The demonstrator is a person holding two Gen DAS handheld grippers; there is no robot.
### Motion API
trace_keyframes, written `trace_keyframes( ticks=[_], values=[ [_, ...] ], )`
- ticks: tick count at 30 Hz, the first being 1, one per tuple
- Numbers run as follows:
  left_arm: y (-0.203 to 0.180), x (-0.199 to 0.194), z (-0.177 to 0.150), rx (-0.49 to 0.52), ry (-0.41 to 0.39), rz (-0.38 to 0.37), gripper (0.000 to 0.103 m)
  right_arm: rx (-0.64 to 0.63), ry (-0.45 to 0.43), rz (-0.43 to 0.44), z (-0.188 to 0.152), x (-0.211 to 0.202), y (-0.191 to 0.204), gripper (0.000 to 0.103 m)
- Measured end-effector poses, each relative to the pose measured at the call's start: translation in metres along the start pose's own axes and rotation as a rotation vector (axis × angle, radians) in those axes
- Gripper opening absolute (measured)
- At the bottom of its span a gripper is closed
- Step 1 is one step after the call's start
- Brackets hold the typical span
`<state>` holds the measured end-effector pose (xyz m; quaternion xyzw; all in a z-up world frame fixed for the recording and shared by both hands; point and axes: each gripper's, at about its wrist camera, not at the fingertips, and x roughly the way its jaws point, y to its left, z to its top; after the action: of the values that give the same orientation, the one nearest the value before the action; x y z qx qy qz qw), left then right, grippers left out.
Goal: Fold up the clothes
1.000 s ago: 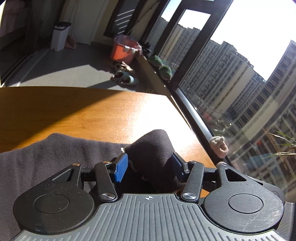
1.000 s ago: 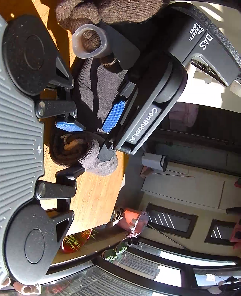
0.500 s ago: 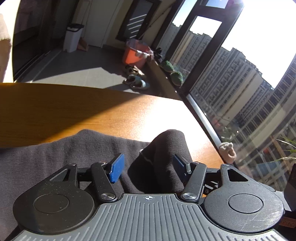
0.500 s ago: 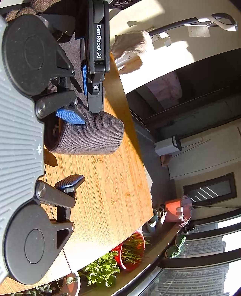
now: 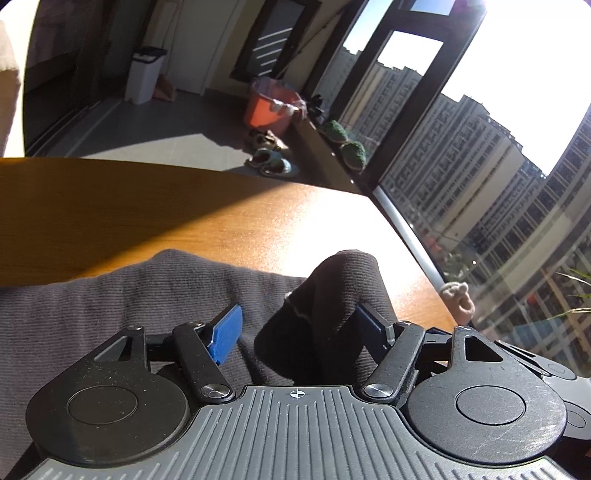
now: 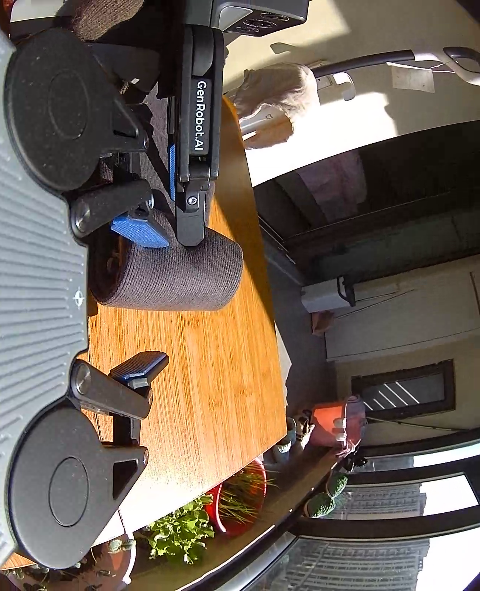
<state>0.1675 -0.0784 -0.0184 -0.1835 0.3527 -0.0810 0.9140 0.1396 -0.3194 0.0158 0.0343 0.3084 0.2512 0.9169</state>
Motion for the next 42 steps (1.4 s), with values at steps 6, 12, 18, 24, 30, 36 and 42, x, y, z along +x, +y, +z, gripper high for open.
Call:
trace_keyframes(
  ticks=[6, 12, 18, 24, 30, 36, 42],
  values=[
    [-0.001, -0.008, -0.007, 0.016, -0.031, 0.015, 0.077, -0.092, 0.082, -0.053, -0.014, 0.024, 0.013, 0.093],
    [0.001, -0.01, -0.008, 0.054, -0.04, 0.052, 0.083, -0.077, 0.045, 0.005, -0.016, 0.016, 0.007, 0.093],
    [-0.001, -0.007, -0.009, 0.073, -0.048, 0.055, 0.085, 0.005, -0.07, 0.06, 0.003, -0.015, -0.019, 0.103],
    [0.0, -0.008, -0.011, 0.085, -0.052, 0.062, 0.086, 0.03, -0.059, -0.011, 0.044, 0.026, -0.017, 0.103],
    [0.0, -0.01, -0.017, 0.126, -0.073, 0.091, 0.085, 0.132, 0.087, -0.053, 0.034, 0.079, -0.02, 0.103],
    [0.0, -0.008, -0.016, 0.131, -0.077, 0.084, 0.086, 0.201, 0.02, 0.04, 0.017, 0.036, -0.037, 0.103],
    [0.002, -0.008, -0.017, 0.116, -0.078, 0.081, 0.086, 0.322, -0.026, 0.148, -0.001, 0.003, -0.04, 0.082]
  ],
)
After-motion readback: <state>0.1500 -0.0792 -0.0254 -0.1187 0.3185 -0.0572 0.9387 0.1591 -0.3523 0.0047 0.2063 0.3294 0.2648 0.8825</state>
